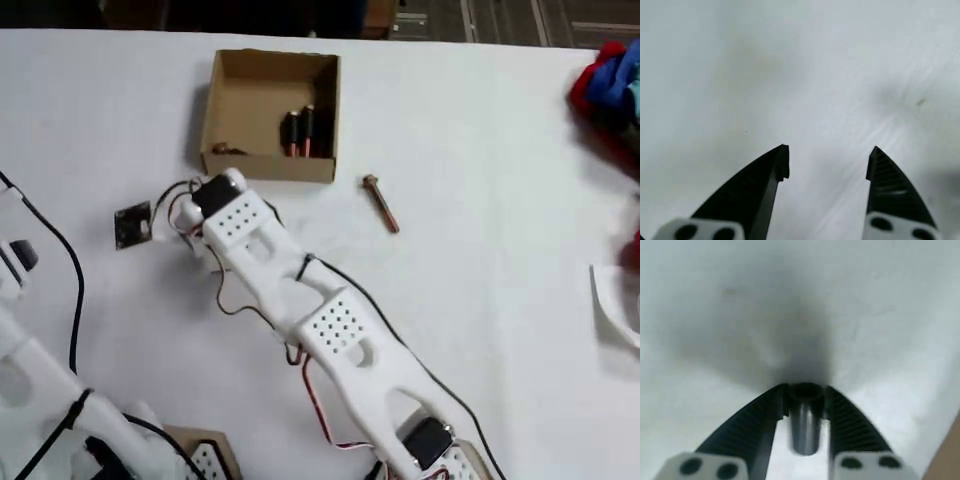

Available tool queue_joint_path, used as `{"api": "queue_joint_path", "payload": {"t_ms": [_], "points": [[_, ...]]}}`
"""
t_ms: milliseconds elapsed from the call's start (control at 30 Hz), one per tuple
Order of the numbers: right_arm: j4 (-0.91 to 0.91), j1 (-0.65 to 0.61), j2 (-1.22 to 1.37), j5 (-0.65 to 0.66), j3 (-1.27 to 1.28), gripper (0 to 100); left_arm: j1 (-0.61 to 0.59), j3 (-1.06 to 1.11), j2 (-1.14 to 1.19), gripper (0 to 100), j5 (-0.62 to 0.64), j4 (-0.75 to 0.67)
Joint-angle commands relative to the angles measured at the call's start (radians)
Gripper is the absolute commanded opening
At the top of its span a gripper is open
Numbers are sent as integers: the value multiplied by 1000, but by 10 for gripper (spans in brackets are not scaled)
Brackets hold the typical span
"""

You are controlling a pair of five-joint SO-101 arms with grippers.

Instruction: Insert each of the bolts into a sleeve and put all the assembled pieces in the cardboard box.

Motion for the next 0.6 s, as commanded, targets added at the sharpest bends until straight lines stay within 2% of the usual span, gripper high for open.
{"api": "queue_joint_path", "payload": {"t_ms": [0,100,267,333,500,567], "points": [[21,30,-1,-2,-2,18,-5,-12,-28,260,-9,-18],[30,61,-10,-121,-20,21,-3,-12,-28,260,-9,-20],[31,124,-35,-474,-41,21,46,-12,-28,260,-8,-20],[58,148,-36,-578,-41,23,68,-12,-28,260,-5,-20],[107,213,-36,-631,-32,36,115,-12,-28,260,-3,-20],[108,246,-36,-631,-31,95,126,-12,-28,260,-3,-20]]}}
